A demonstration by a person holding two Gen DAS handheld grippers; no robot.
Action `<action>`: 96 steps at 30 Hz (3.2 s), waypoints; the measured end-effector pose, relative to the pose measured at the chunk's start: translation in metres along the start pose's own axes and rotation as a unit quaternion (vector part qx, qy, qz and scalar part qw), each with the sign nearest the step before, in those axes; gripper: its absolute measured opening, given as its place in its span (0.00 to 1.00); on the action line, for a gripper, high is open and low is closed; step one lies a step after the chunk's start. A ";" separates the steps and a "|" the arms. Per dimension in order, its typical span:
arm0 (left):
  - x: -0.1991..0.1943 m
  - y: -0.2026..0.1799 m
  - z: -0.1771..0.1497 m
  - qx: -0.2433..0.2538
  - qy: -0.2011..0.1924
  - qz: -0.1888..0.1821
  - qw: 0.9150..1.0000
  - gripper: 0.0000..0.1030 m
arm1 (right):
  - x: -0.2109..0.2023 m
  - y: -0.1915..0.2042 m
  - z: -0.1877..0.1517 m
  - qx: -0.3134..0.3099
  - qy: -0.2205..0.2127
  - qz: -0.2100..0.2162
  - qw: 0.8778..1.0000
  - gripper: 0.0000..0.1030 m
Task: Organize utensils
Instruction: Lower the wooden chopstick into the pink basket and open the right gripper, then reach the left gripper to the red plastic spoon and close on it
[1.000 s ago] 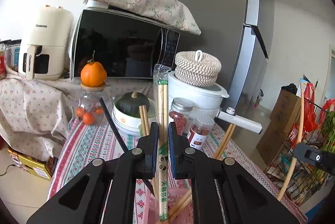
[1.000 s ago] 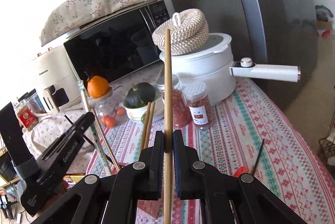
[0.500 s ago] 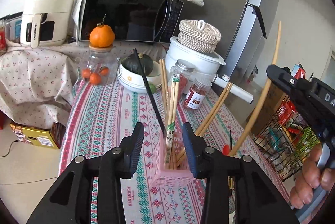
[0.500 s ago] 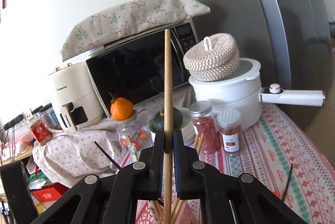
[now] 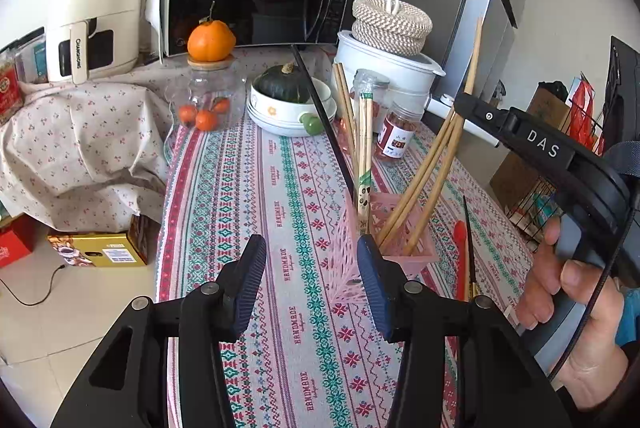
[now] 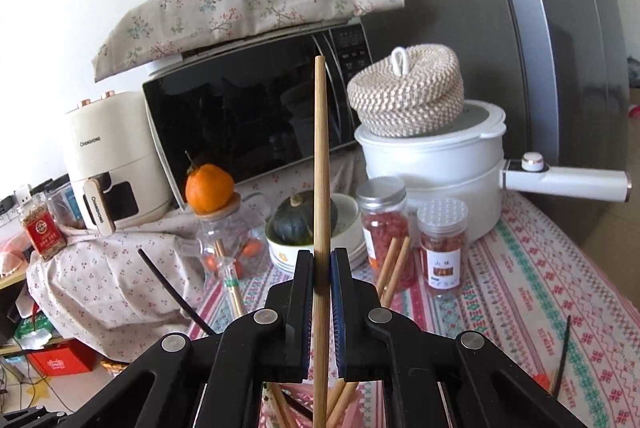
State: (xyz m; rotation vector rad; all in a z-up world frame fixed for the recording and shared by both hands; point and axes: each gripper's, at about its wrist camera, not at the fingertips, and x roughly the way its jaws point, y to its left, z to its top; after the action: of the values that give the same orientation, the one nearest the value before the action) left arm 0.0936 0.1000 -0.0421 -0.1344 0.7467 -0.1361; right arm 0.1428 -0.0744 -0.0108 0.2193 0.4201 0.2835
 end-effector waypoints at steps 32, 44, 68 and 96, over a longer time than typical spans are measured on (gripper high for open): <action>0.041 -0.097 -0.042 0.122 0.128 -0.017 0.984 1.00 | -0.060 -0.131 -0.023 -0.024 0.234 -0.155 0.959 1.00; 0.077 -0.157 -0.050 0.150 0.173 -0.033 0.973 1.00 | -0.065 -0.193 -0.036 0.036 0.290 -0.196 0.936 1.00; 0.184 -0.232 -0.010 0.157 0.189 0.047 0.968 0.55 | -0.059 -0.251 -0.050 0.162 0.365 -0.169 0.901 1.00; 0.156 -0.228 0.009 0.136 0.179 -0.025 0.974 0.07 | -0.064 -0.250 -0.056 0.205 0.379 -0.142 0.891 1.00</action>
State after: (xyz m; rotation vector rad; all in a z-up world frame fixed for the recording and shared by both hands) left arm 0.1957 -0.1501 -0.1007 0.1366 1.0761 -0.3139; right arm 0.1188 -0.3202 -0.1036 0.4576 1.2844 -0.0283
